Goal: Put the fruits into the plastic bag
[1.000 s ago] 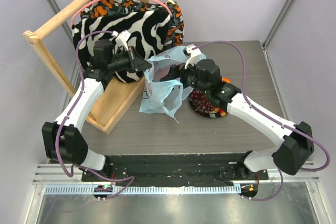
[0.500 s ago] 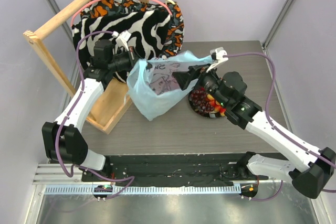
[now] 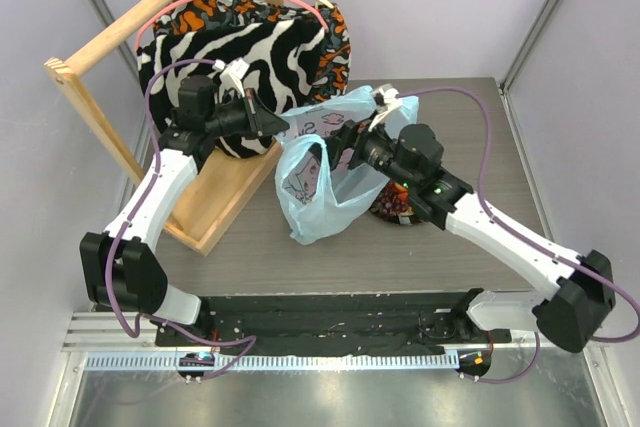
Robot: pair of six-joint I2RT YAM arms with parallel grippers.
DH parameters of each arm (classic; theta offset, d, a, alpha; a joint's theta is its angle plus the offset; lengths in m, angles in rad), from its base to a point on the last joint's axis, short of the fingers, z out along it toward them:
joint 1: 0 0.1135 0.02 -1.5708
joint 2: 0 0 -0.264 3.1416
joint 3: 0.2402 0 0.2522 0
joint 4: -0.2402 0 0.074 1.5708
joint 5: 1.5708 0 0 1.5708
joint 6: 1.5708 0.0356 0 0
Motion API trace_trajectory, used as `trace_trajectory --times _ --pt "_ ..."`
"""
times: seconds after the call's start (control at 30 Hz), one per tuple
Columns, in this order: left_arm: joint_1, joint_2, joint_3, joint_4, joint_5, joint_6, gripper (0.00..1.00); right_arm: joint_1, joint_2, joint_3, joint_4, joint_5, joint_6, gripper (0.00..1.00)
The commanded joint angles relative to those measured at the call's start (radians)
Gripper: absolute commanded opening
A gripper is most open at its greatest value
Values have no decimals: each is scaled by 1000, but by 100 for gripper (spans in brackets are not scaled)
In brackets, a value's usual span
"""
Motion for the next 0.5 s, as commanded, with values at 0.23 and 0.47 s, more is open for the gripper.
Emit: trace_trajectory --times 0.23,0.47 --pt "7 -24 14 21 -5 11 0 97 1 51 -83 -171 -2 99" --pt "7 -24 15 12 -21 14 0 111 -137 65 -211 -220 3 100"
